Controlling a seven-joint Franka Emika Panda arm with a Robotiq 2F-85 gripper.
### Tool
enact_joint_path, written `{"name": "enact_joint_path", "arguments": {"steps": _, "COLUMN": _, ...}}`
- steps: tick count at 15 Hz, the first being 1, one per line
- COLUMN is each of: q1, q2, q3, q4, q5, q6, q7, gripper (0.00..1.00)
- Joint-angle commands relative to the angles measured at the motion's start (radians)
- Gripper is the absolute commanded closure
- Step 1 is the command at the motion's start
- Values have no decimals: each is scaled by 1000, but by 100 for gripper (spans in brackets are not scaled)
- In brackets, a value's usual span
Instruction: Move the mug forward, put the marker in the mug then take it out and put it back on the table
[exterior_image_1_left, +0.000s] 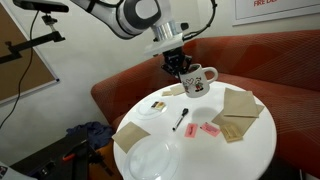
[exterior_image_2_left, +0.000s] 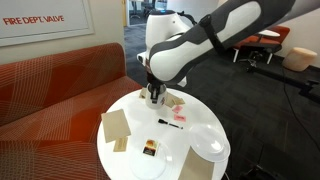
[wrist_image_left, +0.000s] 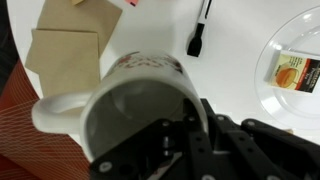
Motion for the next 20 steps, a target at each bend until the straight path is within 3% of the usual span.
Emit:
{"name": "enact_joint_path", "arguments": {"steps": 1, "q1": 11, "q2": 44, "q3": -3, "q4": 83, "q5": -26, "q6": -51, "q7": -13, "gripper": 98}}
{"name": "enact_joint_path", "arguments": {"steps": 20, "q1": -3, "q2": 162, "q3": 2, "q4": 159, "q5": -21, "q6": -44, "q7": -38, "gripper": 98}}
